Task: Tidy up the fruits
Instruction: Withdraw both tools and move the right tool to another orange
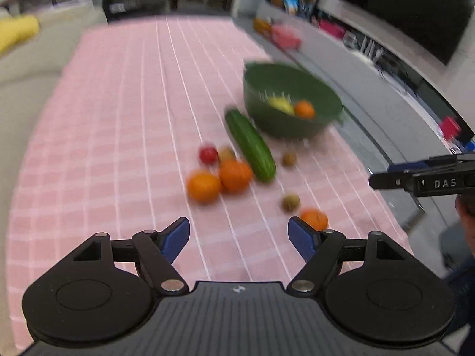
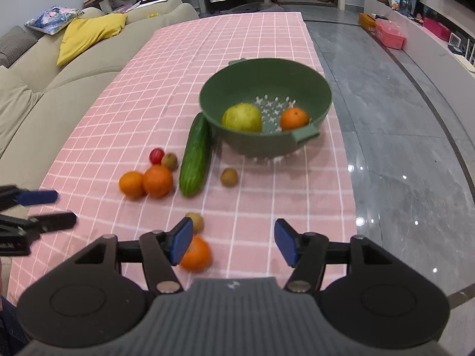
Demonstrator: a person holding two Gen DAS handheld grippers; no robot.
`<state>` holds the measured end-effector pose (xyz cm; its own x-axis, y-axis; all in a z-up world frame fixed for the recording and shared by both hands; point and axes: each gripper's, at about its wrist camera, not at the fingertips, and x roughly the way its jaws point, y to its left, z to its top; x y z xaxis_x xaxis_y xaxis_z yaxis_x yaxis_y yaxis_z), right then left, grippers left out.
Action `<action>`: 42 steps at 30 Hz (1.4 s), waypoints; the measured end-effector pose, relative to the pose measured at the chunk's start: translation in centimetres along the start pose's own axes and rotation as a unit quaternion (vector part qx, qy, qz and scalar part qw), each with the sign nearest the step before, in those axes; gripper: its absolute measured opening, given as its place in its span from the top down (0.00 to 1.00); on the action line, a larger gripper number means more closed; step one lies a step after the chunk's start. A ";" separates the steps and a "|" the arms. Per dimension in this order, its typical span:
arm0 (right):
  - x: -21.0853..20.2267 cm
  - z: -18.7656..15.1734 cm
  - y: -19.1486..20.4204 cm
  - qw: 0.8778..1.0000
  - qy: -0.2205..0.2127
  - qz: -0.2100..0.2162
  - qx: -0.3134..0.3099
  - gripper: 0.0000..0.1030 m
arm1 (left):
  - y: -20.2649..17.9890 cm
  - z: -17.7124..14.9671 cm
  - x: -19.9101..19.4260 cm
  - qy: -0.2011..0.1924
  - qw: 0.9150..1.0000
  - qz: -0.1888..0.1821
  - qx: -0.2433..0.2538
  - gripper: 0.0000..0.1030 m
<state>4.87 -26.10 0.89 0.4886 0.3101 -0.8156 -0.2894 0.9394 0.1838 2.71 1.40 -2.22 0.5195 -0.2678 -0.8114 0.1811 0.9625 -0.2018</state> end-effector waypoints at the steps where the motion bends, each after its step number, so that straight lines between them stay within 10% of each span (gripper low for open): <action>1: 0.0 -0.5 0.3 1.000 0.001 0.002 0.000 0.43 | 0.3 -0.1 0.4 0.018 1.000 -0.004 -0.008 0.14; 29: 9.1 -2.5 5.5 0.994 0.073 -0.021 -0.073 0.43 | 3.6 3.5 4.0 -0.019 0.999 0.032 -0.037 0.14; 42: 9.5 -2.2 5.1 0.994 0.095 -0.005 -0.059 0.62 | 5.1 6.7 8.8 -0.018 0.999 0.013 -0.036 0.25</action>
<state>6.28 -18.69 -7.12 0.3311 0.2578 -0.9077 -0.3861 0.9147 0.1190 13.80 3.66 -6.77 0.5527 -0.2436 -0.7970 0.1070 0.9691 -0.2221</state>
